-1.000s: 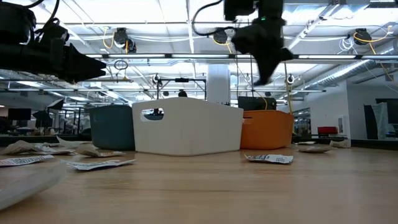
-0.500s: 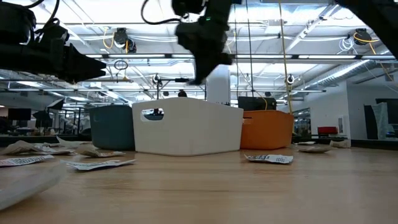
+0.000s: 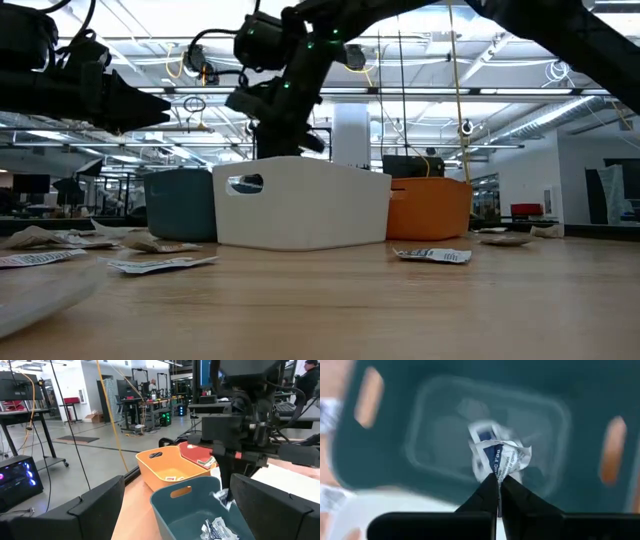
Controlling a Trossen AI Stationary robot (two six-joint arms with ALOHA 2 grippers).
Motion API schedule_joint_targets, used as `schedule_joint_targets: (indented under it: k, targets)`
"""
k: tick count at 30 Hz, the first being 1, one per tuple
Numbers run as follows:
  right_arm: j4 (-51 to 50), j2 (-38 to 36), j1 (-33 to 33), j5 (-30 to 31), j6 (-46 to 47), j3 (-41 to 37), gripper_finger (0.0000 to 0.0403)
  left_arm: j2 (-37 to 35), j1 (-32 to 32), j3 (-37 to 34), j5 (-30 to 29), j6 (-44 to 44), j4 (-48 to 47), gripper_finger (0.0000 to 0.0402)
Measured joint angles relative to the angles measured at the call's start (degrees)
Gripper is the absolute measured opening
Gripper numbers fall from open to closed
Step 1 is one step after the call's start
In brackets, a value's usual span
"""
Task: Pick & Place First Aid Supplies
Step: Put the blue alcohol pad into the blue bin
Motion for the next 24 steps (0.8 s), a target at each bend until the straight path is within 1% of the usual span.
schedule_joint_targets:
  k: [2,7,10,13,16,24]
  targets:
    - [2.4,0.8,0.0,-0.2,-0.5,0.1,0.0000,0.0,0.0,0.0,0.0,0.0,0.0,0.0367]
    - [4.1,1.0,0.0,-0.3,-1.7,0.0,0.0002,0.0,0.0,0.0,0.0,0.0,0.0,0.0367]
    - [5.7,0.9,0.0,-0.3,-2.3,0.0,0.0012,0.0,0.0,0.0,0.0,0.0,0.0,0.0367]
    - [6.4,1.0,-0.1,-0.3,-3.3,0.0,0.0030,0.0,0.0,0.0,0.0,0.0,0.0,0.0367]
    - [7.1,0.7,-0.3,-0.5,-4.2,0.0,0.0067,0.0,0.0,0.0,0.0,0.0,0.0,0.0367]
    - [8.8,0.6,-0.8,-0.5,-4.7,0.0,0.0205,0.0,0.0,0.0,0.0,0.0,0.0,0.0367]
